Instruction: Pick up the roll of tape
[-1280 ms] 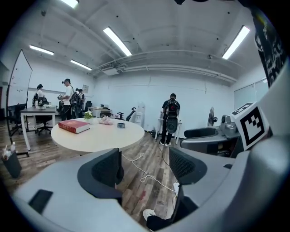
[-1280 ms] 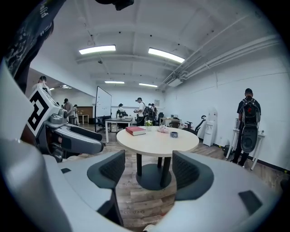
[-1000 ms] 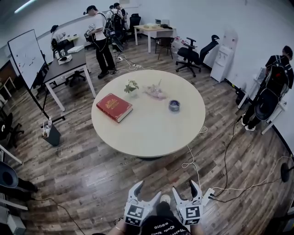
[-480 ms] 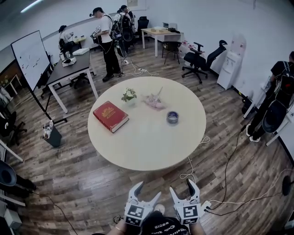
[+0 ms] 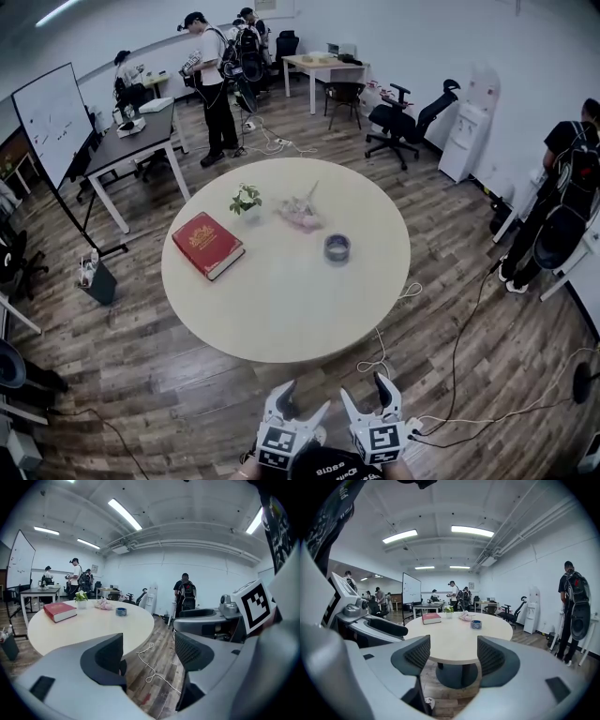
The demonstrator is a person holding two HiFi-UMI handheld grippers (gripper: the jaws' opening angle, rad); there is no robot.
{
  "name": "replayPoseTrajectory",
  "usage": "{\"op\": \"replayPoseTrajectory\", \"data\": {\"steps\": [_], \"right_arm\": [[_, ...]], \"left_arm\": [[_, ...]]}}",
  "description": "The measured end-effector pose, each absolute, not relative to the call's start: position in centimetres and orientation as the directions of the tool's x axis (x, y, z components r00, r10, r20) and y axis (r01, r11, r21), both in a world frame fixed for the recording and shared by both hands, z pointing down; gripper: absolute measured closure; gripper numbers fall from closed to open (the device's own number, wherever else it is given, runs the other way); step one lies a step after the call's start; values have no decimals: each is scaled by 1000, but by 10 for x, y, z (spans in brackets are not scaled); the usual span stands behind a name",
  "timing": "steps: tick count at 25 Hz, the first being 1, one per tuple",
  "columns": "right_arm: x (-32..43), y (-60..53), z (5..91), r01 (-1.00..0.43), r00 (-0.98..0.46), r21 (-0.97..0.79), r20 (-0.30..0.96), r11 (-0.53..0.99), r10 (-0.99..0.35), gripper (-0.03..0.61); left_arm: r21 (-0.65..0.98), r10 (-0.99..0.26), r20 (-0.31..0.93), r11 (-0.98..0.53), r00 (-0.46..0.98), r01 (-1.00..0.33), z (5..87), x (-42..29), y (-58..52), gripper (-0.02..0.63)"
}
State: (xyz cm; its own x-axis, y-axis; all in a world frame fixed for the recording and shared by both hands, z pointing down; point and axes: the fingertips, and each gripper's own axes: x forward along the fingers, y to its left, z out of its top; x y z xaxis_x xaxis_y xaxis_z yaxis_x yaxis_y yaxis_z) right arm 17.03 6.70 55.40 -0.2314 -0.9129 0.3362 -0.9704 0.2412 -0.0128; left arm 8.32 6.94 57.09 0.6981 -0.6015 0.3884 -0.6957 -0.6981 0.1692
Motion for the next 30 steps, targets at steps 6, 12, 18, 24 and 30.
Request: {"op": "replayPoseTrajectory", "data": {"steps": [6, 12, 18, 24, 30], "right_arm": [[182, 40, 560, -974, -219, -26, 356, 224, -909, 279], [192, -13, 557, -979, -195, -8, 358, 206, -913, 284], [190, -72, 552, -983, -167, 11, 356, 183, -919, 285], [184, -123, 552, -991, -109, 30, 379, 130, -919, 285], [176, -161, 557, -995, -84, 9, 399, 95, -913, 285]], "left_arm": [[161, -608, 388, -695, 692, -701, 572, 91, 28, 262], [154, -625, 386, -682, 679, -715, 571, 87, -33, 262], [163, -586, 377, -720, 717, -675, 566, 91, -87, 262], [130, -571, 364, -751, 736, -647, 560, 87, -141, 262], [125, -582, 374, -740, 722, -661, 566, 66, -184, 262]]}}
